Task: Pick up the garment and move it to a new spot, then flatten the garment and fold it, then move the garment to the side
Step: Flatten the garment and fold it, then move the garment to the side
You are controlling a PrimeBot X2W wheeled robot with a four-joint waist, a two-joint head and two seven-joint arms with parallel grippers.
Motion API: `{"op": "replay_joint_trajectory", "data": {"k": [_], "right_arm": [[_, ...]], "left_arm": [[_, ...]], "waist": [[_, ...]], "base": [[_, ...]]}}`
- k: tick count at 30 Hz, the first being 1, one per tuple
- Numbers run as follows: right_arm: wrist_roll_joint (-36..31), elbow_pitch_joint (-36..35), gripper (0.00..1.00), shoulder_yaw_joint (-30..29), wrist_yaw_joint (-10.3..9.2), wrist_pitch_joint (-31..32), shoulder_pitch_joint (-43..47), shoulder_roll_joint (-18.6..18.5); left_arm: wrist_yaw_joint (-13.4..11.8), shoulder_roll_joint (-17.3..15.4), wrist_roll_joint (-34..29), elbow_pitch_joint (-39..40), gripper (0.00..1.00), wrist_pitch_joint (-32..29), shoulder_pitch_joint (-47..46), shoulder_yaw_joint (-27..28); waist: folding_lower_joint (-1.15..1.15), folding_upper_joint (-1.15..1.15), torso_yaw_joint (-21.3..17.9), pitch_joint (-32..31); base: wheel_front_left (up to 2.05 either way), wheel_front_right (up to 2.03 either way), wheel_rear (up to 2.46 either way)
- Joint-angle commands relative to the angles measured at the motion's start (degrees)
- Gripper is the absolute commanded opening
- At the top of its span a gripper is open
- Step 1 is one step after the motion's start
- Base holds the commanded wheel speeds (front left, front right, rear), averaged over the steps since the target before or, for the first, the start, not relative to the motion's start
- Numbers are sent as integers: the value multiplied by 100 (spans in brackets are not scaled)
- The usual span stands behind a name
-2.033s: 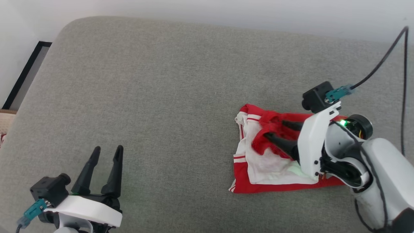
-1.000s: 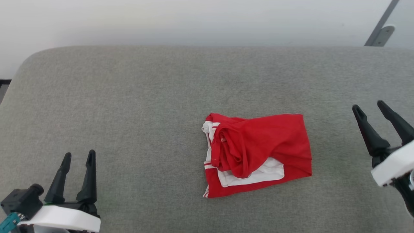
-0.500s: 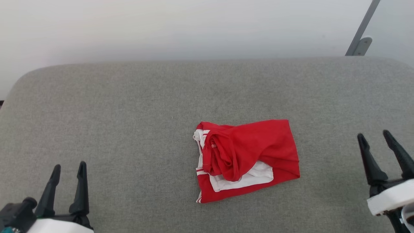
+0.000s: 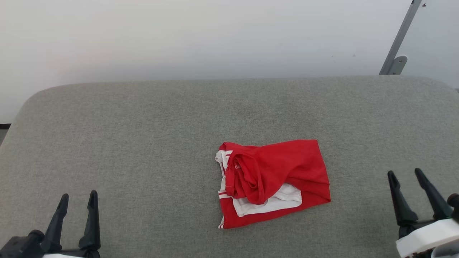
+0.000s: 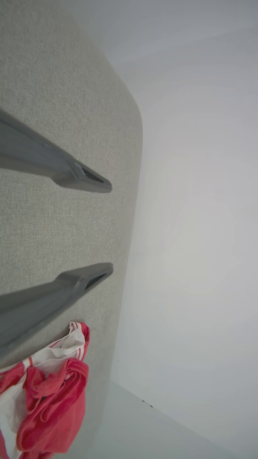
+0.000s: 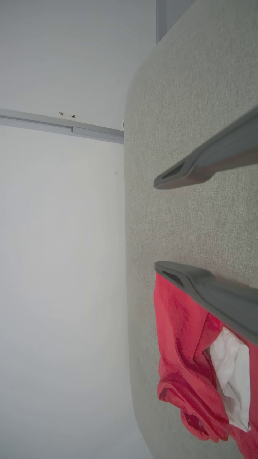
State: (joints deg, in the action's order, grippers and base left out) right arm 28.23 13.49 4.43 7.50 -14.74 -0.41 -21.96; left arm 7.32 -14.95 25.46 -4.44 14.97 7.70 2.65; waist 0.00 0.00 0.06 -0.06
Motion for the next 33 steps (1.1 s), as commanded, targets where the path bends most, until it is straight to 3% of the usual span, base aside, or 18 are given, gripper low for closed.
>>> {"op": "replay_joint_trajectory", "data": {"k": [1, 19, 27, 33], "right_arm": [[9, 27, 100, 25, -3, -47, 70, 34], [-128, -187, 100, 55, -3, -49, 116, 196], [138, -17, 100, 486, -3, 32, -221, -15], [620, 143, 100, 1006, -3, 679, -799, -331]], "left_arm": [[21, 9, -23, 19, 100, 26, 88, 20], [21, 107, 10, -50, 100, 26, 60, 111], [22, 117, 28, -44, 100, 26, 24, 102], [22, 106, 112, -9, 100, 26, -93, 36]], "waist": [[0, 0, 5, -9], [0, 0, 28, -16], [0, 0, 56, 24], [0, 0, 178, 197]], "base": [[0, 0, 0], [0, 0, 0], [0, 0, 0], [0, 0, 0]]}}
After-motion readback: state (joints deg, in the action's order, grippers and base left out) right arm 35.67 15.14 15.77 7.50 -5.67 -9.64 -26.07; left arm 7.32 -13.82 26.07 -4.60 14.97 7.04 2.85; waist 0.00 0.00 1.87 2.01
